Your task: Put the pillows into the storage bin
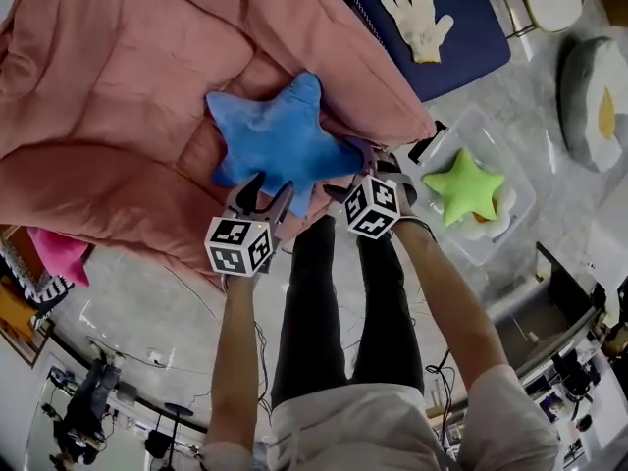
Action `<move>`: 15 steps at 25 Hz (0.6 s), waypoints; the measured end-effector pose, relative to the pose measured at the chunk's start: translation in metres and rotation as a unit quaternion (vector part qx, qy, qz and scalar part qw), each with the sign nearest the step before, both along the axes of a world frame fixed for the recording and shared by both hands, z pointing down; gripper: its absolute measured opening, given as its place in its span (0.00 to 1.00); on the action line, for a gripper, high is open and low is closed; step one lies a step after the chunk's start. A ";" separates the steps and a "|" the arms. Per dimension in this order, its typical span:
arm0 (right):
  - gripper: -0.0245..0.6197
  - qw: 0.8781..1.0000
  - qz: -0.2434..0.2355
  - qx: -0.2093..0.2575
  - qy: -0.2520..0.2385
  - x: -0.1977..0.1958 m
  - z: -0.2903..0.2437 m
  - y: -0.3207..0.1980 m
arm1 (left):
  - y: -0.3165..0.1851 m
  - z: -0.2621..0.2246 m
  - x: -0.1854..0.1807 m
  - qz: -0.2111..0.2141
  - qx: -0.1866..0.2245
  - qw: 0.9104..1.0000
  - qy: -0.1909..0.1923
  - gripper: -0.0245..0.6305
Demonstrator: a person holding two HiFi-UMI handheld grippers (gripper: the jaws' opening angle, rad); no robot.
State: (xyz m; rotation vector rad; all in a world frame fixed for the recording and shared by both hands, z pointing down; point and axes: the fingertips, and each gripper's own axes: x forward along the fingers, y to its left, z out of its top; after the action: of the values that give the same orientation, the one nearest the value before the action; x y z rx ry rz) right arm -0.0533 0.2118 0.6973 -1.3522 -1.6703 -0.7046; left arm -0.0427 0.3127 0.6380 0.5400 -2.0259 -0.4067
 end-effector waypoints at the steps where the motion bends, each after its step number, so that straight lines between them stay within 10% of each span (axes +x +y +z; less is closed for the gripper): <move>1: 0.77 1.000 -0.021 0.017 -0.004 0.003 0.007 0.004 | 0.004 0.002 -0.003 0.002 0.000 1.000 0.000 0.42; 8: 0.92 0.985 -0.075 0.140 -0.062 -0.002 0.048 0.020 | 0.011 0.008 -0.008 0.028 0.017 0.999 -0.006 0.40; 15: 0.93 0.974 -0.116 0.194 -0.018 -0.005 0.065 0.031 | 0.015 0.009 -0.001 0.025 0.041 0.999 -0.013 0.40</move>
State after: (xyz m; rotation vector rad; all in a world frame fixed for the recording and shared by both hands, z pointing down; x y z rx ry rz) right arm -0.0579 0.2430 0.7621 -1.2638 -1.3224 -1.1331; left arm -0.0440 0.3277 0.6469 0.6482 -2.0238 -0.4566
